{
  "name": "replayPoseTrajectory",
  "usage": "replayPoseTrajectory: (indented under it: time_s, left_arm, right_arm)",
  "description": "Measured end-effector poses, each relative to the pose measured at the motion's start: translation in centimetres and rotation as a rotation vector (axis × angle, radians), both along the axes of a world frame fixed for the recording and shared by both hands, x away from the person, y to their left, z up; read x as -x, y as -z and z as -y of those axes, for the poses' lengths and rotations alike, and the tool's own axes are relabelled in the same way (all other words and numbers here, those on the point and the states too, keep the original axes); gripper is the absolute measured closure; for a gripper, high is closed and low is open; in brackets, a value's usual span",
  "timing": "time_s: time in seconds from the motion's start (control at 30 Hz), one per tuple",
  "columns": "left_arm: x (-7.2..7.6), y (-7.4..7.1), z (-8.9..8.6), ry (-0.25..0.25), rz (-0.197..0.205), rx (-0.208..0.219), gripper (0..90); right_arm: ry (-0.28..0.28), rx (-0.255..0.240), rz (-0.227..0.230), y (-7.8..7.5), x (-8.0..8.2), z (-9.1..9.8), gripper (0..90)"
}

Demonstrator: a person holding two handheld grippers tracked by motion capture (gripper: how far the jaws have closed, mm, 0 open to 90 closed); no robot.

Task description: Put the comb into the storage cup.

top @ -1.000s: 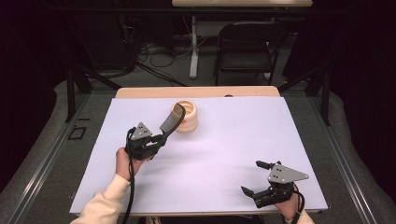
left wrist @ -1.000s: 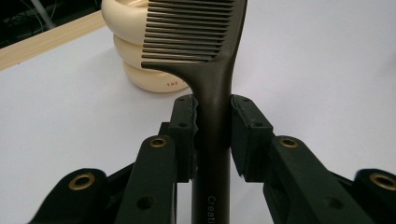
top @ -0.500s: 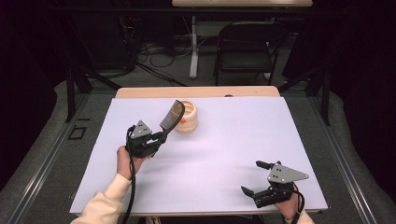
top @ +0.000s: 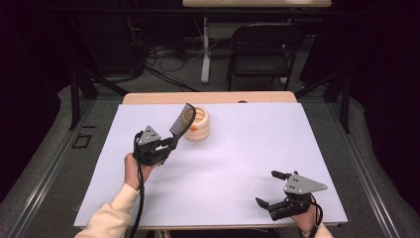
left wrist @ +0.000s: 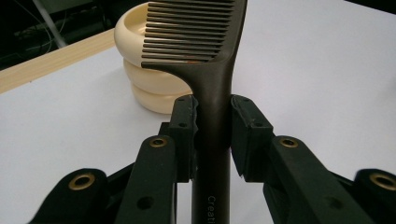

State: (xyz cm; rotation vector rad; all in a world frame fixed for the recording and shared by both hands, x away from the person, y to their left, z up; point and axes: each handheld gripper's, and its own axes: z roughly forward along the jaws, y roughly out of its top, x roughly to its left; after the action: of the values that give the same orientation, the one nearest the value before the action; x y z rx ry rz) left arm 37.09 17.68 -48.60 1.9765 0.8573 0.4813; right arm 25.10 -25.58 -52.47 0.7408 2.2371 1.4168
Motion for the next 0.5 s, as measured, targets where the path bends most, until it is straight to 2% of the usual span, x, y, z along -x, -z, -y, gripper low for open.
replayPoseTrajectory:
  time_s: [0.2,0.4,0.5]
  left_arm:
    - [-0.15,-0.49,0.0,0.002,0.018,0.012,72.1]
    - [-0.56,-0.58,0.22,0.003,0.016,0.012,72.0]
    - [-0.72,-0.73,0.26,-0.004,0.016,0.026,72.0]
  right_arm:
    - [0.0,-0.001,0.0,0.01,0.0,-0.03,0.0]
    - [0.001,-0.009,-0.004,0.02,0.0,0.06,0.0]
    - [0.0,-0.009,-0.003,0.01,0.01,0.07,0.0]
